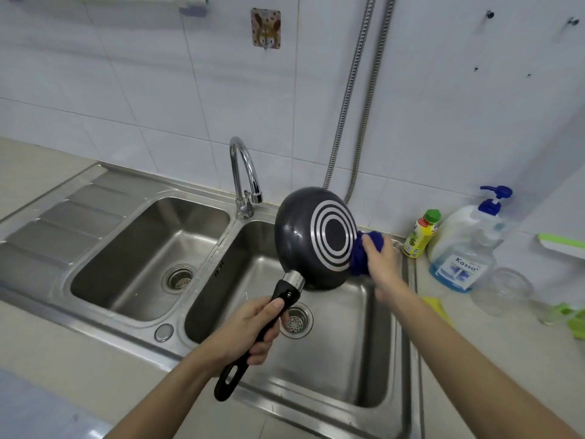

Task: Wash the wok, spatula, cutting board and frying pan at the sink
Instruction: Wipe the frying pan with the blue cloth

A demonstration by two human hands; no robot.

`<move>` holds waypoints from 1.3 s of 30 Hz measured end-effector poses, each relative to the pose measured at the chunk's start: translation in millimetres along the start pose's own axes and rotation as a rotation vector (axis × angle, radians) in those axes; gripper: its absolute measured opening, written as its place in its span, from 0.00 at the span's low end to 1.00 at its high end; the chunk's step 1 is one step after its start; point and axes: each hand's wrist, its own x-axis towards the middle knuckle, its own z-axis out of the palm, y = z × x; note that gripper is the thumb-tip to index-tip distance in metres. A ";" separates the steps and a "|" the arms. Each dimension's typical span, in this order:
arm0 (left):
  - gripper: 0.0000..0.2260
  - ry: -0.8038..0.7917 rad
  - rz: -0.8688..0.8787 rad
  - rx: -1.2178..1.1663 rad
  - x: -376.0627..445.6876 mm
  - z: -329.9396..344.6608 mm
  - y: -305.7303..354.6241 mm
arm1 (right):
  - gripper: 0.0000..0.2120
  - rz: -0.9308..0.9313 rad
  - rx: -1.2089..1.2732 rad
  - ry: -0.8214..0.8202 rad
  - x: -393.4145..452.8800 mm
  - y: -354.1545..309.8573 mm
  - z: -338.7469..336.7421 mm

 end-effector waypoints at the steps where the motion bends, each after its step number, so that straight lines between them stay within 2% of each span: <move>1: 0.15 0.014 0.001 0.022 2.9 2.2 2.6 | 0.14 -0.011 0.028 0.048 -15.2 11.7 5.0; 4: 0.14 0.037 -0.006 0.082 14.9 15.1 7.8 | 0.22 -0.062 -0.029 0.201 -70.5 37.8 32.3; 9: 0.14 0.005 -0.014 0.209 25.0 39.7 14.3 | 0.22 -0.177 0.098 0.285 -136.7 43.0 68.1; 12: 0.14 0.036 -0.027 0.252 24.9 42.8 19.8 | 0.20 -0.379 0.051 0.305 -134.3 38.7 61.9; 15: 0.13 0.042 -0.050 0.277 22.4 41.2 22.5 | 0.19 -0.666 -0.160 0.187 -120.1 24.1 48.3; 19: 0.11 0.079 -0.070 0.245 13.8 34.2 17.8 | 0.20 -1.149 -0.758 -0.058 -74.5 8.0 28.3; 21: 0.11 0.103 -0.070 0.248 10.2 27.7 17.0 | 0.19 -1.267 -0.827 -0.132 -55.2 -2.2 25.7; 23: 0.11 0.097 -0.070 0.246 4.5 19.6 18.5 | 0.17 -1.186 -0.691 -0.117 -48.1 -17.1 34.0; 25: 0.12 0.057 -0.069 0.230 -2.4 10.7 20.1 | 0.15 -0.942 -0.486 -0.031 -41.8 -32.0 48.0; 28: 0.12 0.003 -0.049 0.175 -14.1 0.4 19.3 | 0.14 -0.602 -0.367 0.070 -11.8 -40.0 53.2; 30: 0.12 0.018 -0.033 0.156 -19.0 -0.7 17.3 | 0.14 -0.377 -0.271 0.090 0.6 -32.9 47.3; 32: 0.13 0.055 -0.025 0.184 -16.6 1.2 17.1 | 0.14 -0.213 -0.197 0.195 -9.4 -18.4 49.4; 34: 0.13 0.099 -0.031 0.270 -7.5 3.2 20.1 | 0.15 -0.257 -0.167 0.323 -43.7 -3.9 65.1; 35: 0.13 0.115 -0.041 0.308 -2.8 4.4 22.3 | 0.15 -0.319 -0.121 0.335 -66.0 0.3 75.4; 37: 0.14 0.118 -0.069 0.313 3.3 7.1 25.1 | 0.16 -0.431 -0.058 0.277 -103.8 1.7 90.3; 39: 0.14 0.082 -0.101 0.297 4.2 12.0 24.2 | 0.16 -0.586 -0.138 0.191 -120.8 -0.1 93.9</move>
